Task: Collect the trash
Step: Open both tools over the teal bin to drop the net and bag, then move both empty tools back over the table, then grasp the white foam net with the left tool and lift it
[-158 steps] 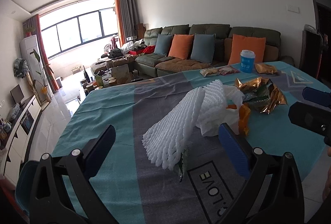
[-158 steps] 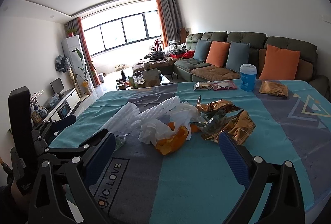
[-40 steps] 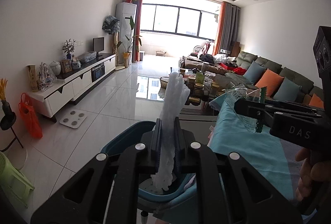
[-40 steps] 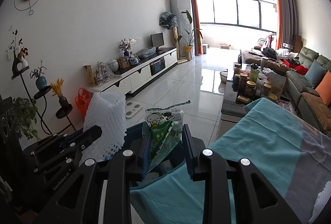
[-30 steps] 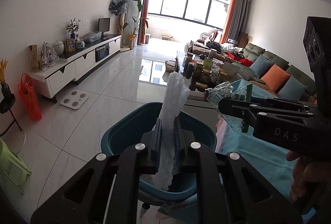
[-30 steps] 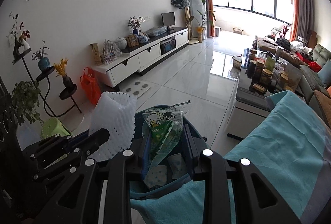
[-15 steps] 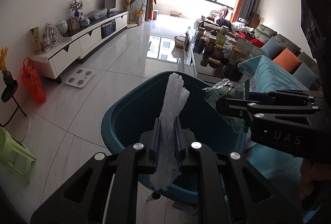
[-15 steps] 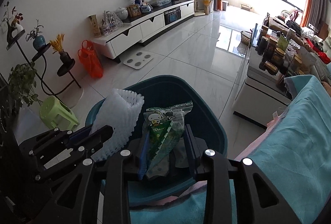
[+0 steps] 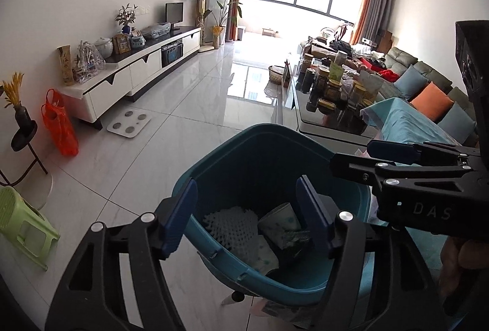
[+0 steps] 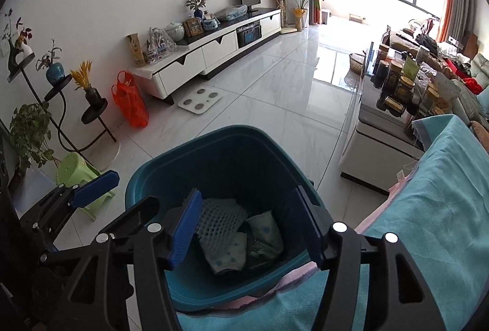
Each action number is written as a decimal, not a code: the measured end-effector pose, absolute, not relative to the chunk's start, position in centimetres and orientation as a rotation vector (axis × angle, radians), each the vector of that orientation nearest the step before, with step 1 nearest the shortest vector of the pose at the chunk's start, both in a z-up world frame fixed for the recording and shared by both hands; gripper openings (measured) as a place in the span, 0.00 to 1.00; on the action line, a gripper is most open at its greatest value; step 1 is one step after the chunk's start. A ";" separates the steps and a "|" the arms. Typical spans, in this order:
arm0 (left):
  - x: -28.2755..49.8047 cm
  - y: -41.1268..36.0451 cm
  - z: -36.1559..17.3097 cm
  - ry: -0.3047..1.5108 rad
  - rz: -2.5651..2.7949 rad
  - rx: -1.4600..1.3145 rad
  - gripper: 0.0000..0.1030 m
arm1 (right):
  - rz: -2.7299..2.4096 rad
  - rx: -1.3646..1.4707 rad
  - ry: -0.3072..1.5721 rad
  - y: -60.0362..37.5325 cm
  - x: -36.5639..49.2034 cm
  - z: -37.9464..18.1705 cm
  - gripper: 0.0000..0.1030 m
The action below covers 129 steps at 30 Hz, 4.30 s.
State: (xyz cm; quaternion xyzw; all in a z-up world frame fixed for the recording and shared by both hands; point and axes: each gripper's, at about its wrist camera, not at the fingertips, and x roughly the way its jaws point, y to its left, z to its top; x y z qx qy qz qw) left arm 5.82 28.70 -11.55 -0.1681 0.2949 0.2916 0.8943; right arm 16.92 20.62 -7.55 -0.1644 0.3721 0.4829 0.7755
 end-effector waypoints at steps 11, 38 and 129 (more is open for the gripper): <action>3.9 26.9 -8.2 0.544 0.597 -0.324 0.76 | 1.031 -0.279 0.746 17.5 17.1 -5.3 0.61; 2.7 12.8 0.8 0.367 0.386 -0.255 0.95 | 0.733 -0.006 0.500 -3.9 15.6 -1.4 0.93; 31.8 -14.0 -8.5 0.780 -0.338 -0.055 0.68 | 0.189 0.193 0.543 -27.9 17.9 -6.9 0.93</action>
